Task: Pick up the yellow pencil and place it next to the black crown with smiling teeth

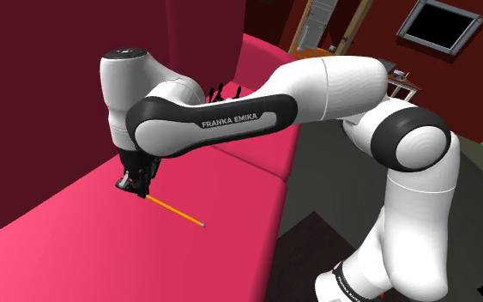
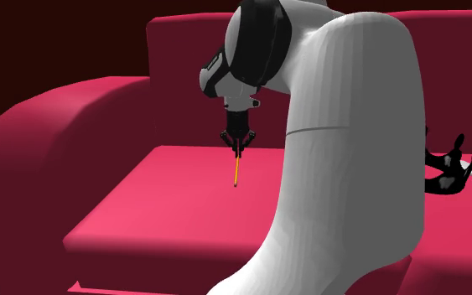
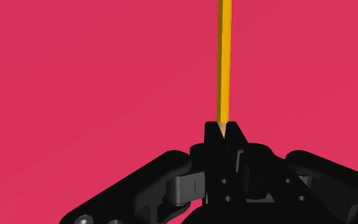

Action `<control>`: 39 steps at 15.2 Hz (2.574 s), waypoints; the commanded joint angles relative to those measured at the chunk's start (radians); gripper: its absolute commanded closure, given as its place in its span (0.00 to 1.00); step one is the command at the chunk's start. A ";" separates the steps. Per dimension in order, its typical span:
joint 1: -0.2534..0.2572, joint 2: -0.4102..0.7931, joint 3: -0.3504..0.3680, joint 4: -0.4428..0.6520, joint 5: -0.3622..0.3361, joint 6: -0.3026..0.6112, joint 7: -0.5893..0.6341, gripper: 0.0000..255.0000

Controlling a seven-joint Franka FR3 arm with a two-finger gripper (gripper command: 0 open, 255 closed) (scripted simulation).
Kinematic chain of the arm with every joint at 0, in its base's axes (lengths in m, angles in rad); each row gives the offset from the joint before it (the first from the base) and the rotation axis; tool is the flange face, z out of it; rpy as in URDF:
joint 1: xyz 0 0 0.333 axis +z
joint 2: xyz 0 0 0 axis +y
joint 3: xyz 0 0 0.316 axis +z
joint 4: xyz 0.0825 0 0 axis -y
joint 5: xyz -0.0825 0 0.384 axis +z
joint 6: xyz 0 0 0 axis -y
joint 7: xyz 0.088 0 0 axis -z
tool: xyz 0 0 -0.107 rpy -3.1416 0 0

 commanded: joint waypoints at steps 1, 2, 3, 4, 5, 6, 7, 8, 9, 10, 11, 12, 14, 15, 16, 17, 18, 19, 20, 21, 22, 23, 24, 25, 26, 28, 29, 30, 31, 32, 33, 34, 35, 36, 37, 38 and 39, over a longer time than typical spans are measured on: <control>-0.001 -0.009 0.002 0.016 0.004 -0.024 -0.004 1.00; -0.001 -0.012 0.003 0.024 0.006 -0.036 -0.005 1.00; 0.000 -0.016 0.004 0.033 0.007 -0.048 -0.006 1.00; 0.000 -0.018 0.004 0.042 0.009 -0.060 -0.007 1.00; 0.001 -0.021 0.005 0.052 0.010 -0.072 -0.008 1.00; 0.001 -0.024 0.006 0.062 0.011 -0.084 -0.010 1.00; 0.002 -0.026 0.007 0.072 0.012 -0.096 -0.011 1.00; 0.002 -0.028 0.007 0.083 0.014 -0.108 -0.012 1.00; 0.003 -0.030 0.008 0.094 0.015 -0.121 -0.013 1.00; 0.004 -0.031 0.008 0.105 0.015 -0.133 -0.014 1.00; 0.005 -0.032 0.009 0.116 0.016 -0.146 -0.015 1.00; 0.006 -0.033 0.009 0.129 0.017 -0.159 -0.016 1.00; 0.009 -0.035 0.010 0.154 0.018 -0.185 -0.017 1.00; 0.010 -0.035 0.011 0.167 0.018 -0.198 -0.018 1.00; 0.011 -0.035 0.011 0.181 0.019 -0.212 -0.019 1.00; 0.013 -0.034 0.011 0.195 0.019 -0.225 -0.020 1.00; 0.015 -0.034 0.012 0.210 0.019 -0.239 -0.021 1.00; 0.017 -0.033 0.012 0.225 0.019 -0.253 -0.021 1.00; 0.019 -0.031 0.012 0.241 0.018 -0.267 -0.022 1.00; 0.021 -0.029 0.012 0.257 0.018 -0.282 -0.023 1.00; 0.023 -0.027 0.012 0.274 0.017 -0.297 -0.023 1.00; 0.026 -0.025 0.012 0.291 0.017 -0.311 -0.024 1.00; 0.029 -0.022 0.012 0.310 0.016 -0.327 -0.025 1.00; 0.032 -0.019 0.012 0.329 0.015 -0.342 -0.025 1.00; 0.035 -0.015 0.012 0.348 0.013 -0.358 -0.026 1.00; 0.042 -0.006 0.012 0.390 0.010 -0.391 -0.027 1.00; 0.046 0.000 0.011 0.413 0.009 -0.408 -0.028 1.00; 0.051 0.006 0.011 0.436 0.007 -0.425 -0.028 1.00; 0.055 0.012 0.011 0.461 0.004 -0.443 -0.029 1.00; 0.061 0.020 0.010 0.488 0.002 -0.461 -0.030 1.00; 0.062 0.022 0.010 0.494 0.001 -0.466 -0.030 1.00; 0.033 -0.012 0.009 0.441 0.012 -0.445 -0.048 1.00; 0.006 -0.043 0.008 0.393 0.022 -0.427 -0.068 1.00; -0.020 -0.072 0.006 0.350 0.031 -0.411 -0.087 1.00; -0.044 -0.098 0.003 0.312 0.039 -0.397 -0.108 1.00; -0.067 -0.123 -0.002 0.276 0.048 -0.384 -0.129 1.00; -0.089 -0.146 -0.006 0.244 0.056 -0.373 -0.151 1.00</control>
